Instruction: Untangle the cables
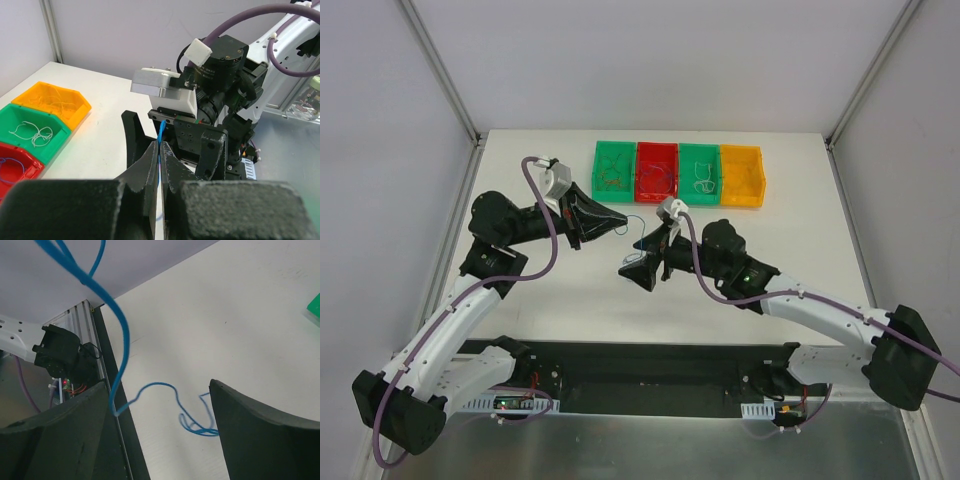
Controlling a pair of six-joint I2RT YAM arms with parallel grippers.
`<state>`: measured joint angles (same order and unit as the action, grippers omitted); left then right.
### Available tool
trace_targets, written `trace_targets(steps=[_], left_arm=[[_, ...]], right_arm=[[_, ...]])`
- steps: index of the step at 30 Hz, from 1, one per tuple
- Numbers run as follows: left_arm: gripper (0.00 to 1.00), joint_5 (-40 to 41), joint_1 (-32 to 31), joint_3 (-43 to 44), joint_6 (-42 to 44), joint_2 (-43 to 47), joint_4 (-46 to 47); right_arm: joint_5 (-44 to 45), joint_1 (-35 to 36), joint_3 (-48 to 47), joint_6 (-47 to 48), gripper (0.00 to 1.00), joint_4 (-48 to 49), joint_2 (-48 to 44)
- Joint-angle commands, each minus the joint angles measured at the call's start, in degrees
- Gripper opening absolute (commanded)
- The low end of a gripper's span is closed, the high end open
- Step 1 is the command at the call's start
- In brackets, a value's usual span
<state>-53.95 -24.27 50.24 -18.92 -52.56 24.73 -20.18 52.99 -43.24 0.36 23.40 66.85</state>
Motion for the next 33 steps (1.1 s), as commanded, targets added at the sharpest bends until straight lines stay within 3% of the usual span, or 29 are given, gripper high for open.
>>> trace_targets(steps=[1,17,24,33], left_arm=[[0.0,-2.03,0.45,0.56,-0.86,0.0,3.3],[0.0,-2.82,0.45,0.21,-2.35,0.43,4.98],[0.0,-2.65,0.45,0.03,-2.35,0.44,5.33],[0.0,-0.98,0.63,-0.93,-1.74,3.07,5.94]], right_arm=[[1.37,0.18,-3.34,2.19,0.84,3.85,1.17],[11.04,0.09,-3.86,2.72,0.6,5.52,6.01],[13.41,0.09,-3.69,2.63,0.22,6.22,8.47],[19.13,-3.59,3.42,2.2,0.18,7.28,15.5]])
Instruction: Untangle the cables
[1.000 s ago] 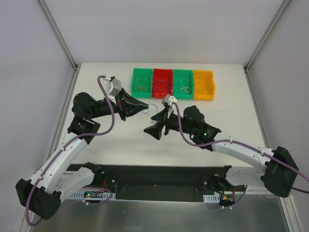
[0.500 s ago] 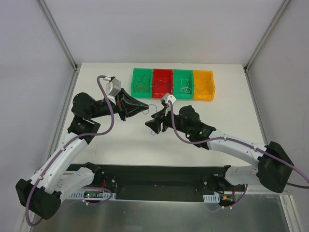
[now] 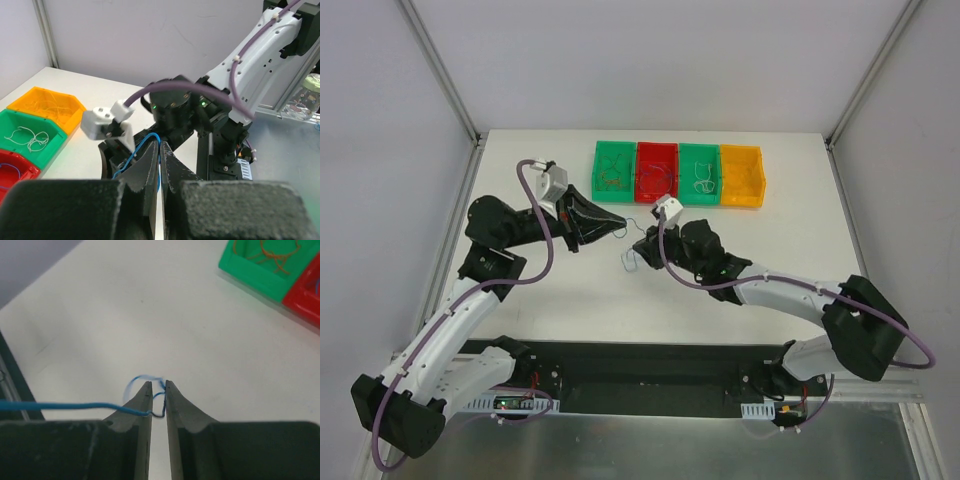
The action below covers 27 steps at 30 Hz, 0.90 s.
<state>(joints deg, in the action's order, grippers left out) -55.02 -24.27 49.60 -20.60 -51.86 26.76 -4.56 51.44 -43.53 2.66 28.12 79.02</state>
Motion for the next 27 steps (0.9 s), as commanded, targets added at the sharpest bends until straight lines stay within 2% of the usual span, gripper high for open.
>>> trace_targets(steps=[1,6,14,19,21,24,27], left_arm=[[0.0,0.44,0.8,-0.38,0.03,2.81,3.91],[0.0,2.29,3.0,-1.52,-0.84,4.57,5.22],[0.0,2.99,5.9,-2.32,-2.52,4.57,7.34],[0.0,4.4,7.31,-2.49,-2.34,4.48,6.55],[0.0,4.84,7.57,-2.49,-2.34,4.39,6.37],[0.0,4.84,7.66,-2.49,-2.52,4.04,6.37],[0.0,5.01,7.75,-2.41,-2.52,3.78,6.2]], right_arm=[[3.59,-2.48,4.93,-0.98,0.18,3.34,4.2],[6.12,-3.19,12.75,-4.31,0.2,6.86,3.51],[8.51,-5.38,19.53,-6.61,0.21,6.25,-3.87],[9.65,-7.93,23.74,-9.15,0.31,4.58,-9.23],[9.74,-9.16,25.94,-10.82,0.39,3.18,-12.13],[9.48,-9.95,27.97,-13.2,0.45,0.98,-17.13],[7.64,-9.87,29.38,-14.43,0.55,-1.22,-22.23]])
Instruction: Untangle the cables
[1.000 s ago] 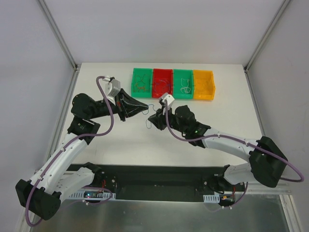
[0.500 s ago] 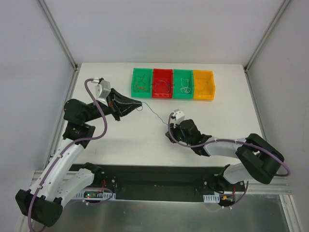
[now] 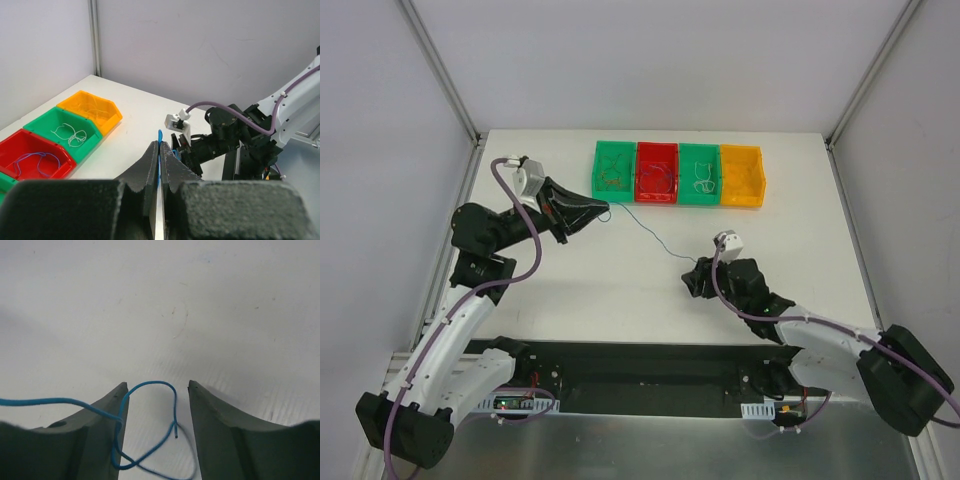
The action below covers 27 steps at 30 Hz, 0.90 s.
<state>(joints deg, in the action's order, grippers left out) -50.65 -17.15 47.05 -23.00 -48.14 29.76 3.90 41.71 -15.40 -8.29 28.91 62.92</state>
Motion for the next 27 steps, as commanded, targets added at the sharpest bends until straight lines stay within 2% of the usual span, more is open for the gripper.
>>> trace_targets(steps=[1,6,12,17,22,27], left_arm=[[0.0,0.56,0.62,0.15,-0.2,-0.11,3.2],[0.0,0.29,0.71,0.68,0.06,-0.73,2.32],[0.0,-1.11,0.71,1.55,-1.51,-3.18,2.23],[0.0,-1.99,0.62,1.91,-2.39,-4.94,2.23],[0.0,-1.47,0.54,2.0,-4.15,-7.93,2.32],[0.0,4.49,0.36,0.33,-6.96,-12.05,1.36]], right_arm=[[-1.35,-0.23,1.42,-3.48,0.57,-3.06,-7.96],[-3.11,-0.23,1.07,-3.75,0.69,-9.74,-17.02],[-7.32,-0.23,-2.44,-3.22,0.78,-15.71,-22.39],[-9.52,-0.14,-6.3,-2.69,0.83,-18.71,-22.49],[-13.66,-0.14,-12.71,0.2,0.86,-21.51,-17.22],[-9.98,-0.14,-17.47,1.35,0.86,-25.13,-15.36]])
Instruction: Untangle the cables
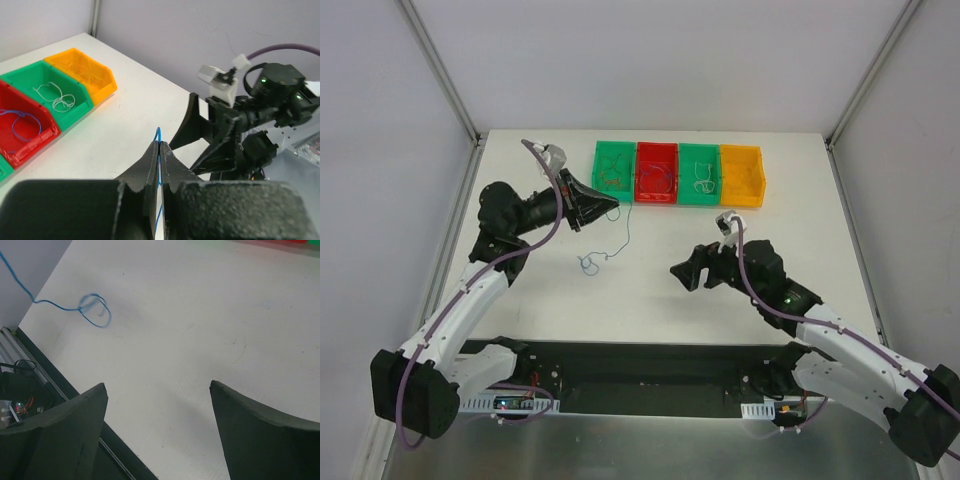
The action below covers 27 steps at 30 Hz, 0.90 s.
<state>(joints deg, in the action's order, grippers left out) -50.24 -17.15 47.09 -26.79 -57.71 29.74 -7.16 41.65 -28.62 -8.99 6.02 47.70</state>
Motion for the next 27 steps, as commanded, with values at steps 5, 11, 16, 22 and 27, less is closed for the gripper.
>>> trace_targets(steps=[5,11,16,22,27], left_arm=[[0.0,11.38,0.36,1.86,-7.31,-12.74,-9.49],[0.0,3.58,-1.57,5.29,-16.53,-31.3,-12.25],[0.01,3.04,-5.87,5.55,-17.43,-37.37,-12.59],[0.1,1.28,-6.41,6.43,-19.35,-42.65,-13.56],[0.33,1.63,-6.41,7.13,-19.98,-43.36,-15.31]], right_arm=[[6.18,-0.16,-4.43,1.88,0.87,-3.38,-0.95],[8.81,-0.25,-3.72,-0.14,0.89,-3.65,3.44],[7.87,-0.87,-8.81,-4.53,0.89,-8.04,13.98],[1.63,-2.1,-14.35,-9.81,0.86,-8.57,26.28],[0.3,-2.19,-18.48,-8.68,0.85,-8.22,33.06]])
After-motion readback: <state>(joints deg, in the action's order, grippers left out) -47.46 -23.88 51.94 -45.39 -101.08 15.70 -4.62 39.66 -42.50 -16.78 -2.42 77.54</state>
